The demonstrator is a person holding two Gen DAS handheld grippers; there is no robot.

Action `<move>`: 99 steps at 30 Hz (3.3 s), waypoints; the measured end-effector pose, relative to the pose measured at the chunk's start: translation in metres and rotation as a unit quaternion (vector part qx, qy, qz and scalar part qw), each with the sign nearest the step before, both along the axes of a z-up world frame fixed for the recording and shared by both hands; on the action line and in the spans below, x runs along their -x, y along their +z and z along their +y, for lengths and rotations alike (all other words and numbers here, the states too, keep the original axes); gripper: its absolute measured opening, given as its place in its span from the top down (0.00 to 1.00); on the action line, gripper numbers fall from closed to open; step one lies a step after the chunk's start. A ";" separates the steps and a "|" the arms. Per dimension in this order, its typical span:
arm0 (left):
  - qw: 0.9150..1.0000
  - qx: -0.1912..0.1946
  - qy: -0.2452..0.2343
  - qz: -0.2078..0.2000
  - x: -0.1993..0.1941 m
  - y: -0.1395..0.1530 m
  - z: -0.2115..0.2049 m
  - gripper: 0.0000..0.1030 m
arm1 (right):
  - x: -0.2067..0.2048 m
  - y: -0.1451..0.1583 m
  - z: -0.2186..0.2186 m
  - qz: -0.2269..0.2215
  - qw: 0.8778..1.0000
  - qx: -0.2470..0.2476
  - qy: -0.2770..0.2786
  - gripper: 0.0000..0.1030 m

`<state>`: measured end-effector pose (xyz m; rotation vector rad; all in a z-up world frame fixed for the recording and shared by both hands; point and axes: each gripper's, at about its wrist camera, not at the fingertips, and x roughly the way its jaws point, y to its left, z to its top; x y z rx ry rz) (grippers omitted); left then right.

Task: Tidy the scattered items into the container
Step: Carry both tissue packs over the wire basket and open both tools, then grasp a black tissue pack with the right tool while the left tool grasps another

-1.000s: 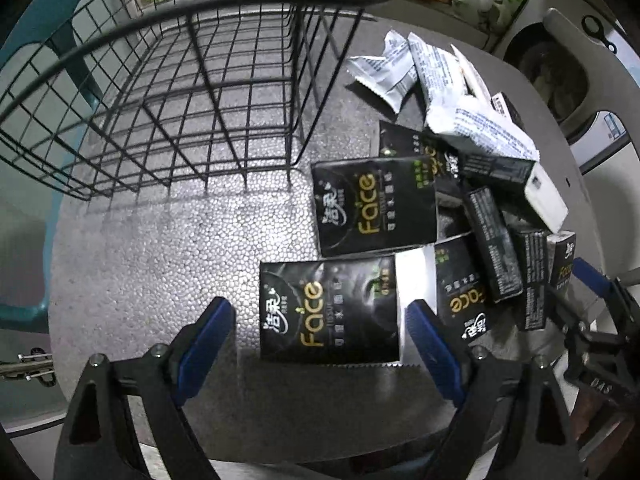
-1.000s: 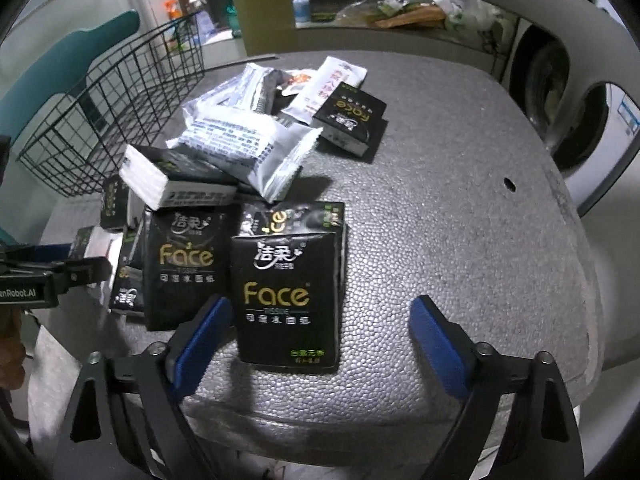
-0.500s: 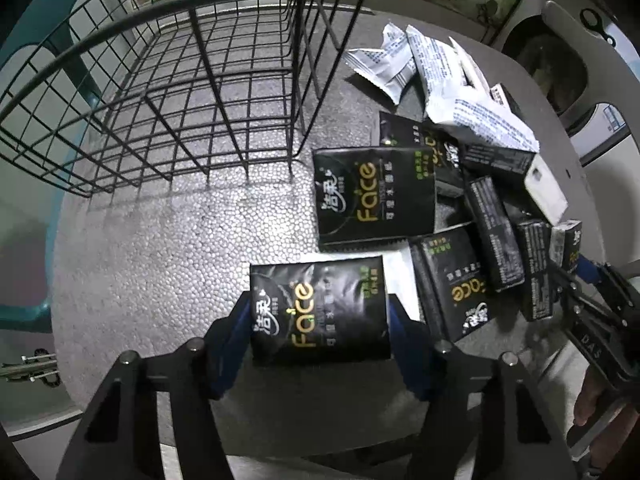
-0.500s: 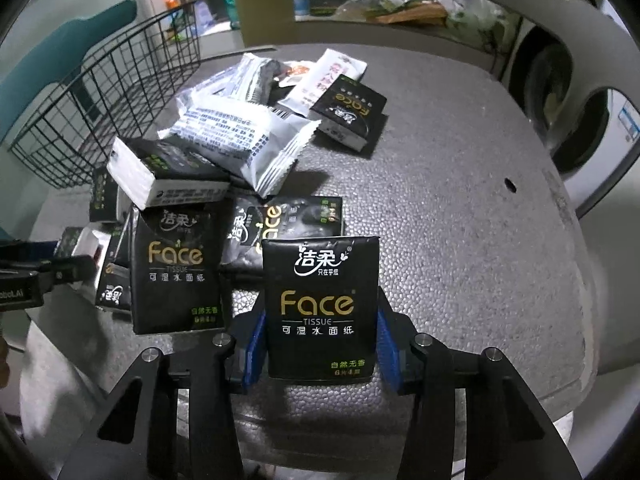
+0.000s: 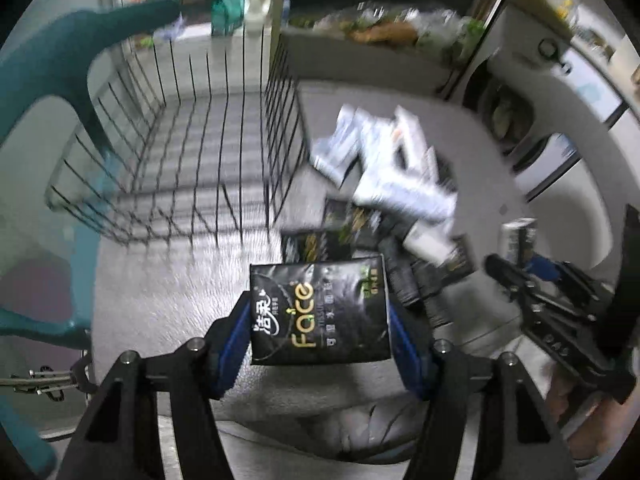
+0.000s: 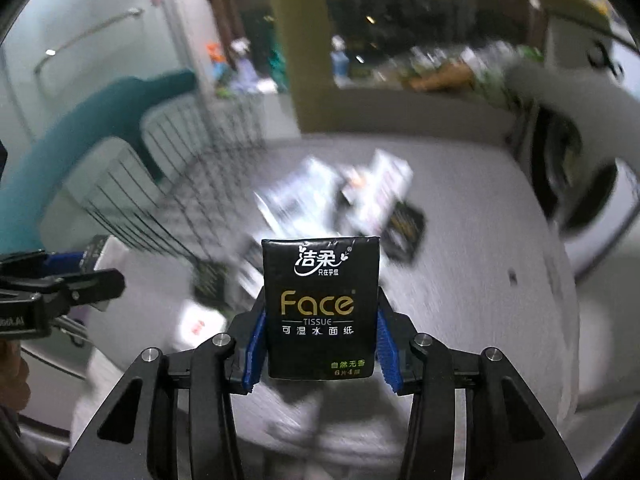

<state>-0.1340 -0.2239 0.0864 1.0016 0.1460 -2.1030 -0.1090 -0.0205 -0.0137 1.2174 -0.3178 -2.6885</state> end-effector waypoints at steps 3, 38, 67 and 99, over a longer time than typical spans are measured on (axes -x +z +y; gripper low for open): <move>0.999 0.035 -0.006 0.027 -0.003 0.040 0.017 0.33 | 0.025 0.033 -0.025 0.035 0.999 0.015 0.034 0.55; 0.989 0.031 0.127 0.066 -0.043 0.082 -0.098 0.26 | 0.107 0.044 -0.103 0.033 0.998 0.005 0.058 0.42; 0.994 -0.047 0.100 -0.014 -0.006 -0.027 -0.017 0.26 | 0.060 -0.063 -0.042 -0.062 0.997 0.008 0.042 0.55; 0.989 -0.106 0.099 -0.027 0.084 -0.083 -0.026 0.30 | -0.014 -0.081 0.045 -0.079 0.995 0.053 0.008 0.81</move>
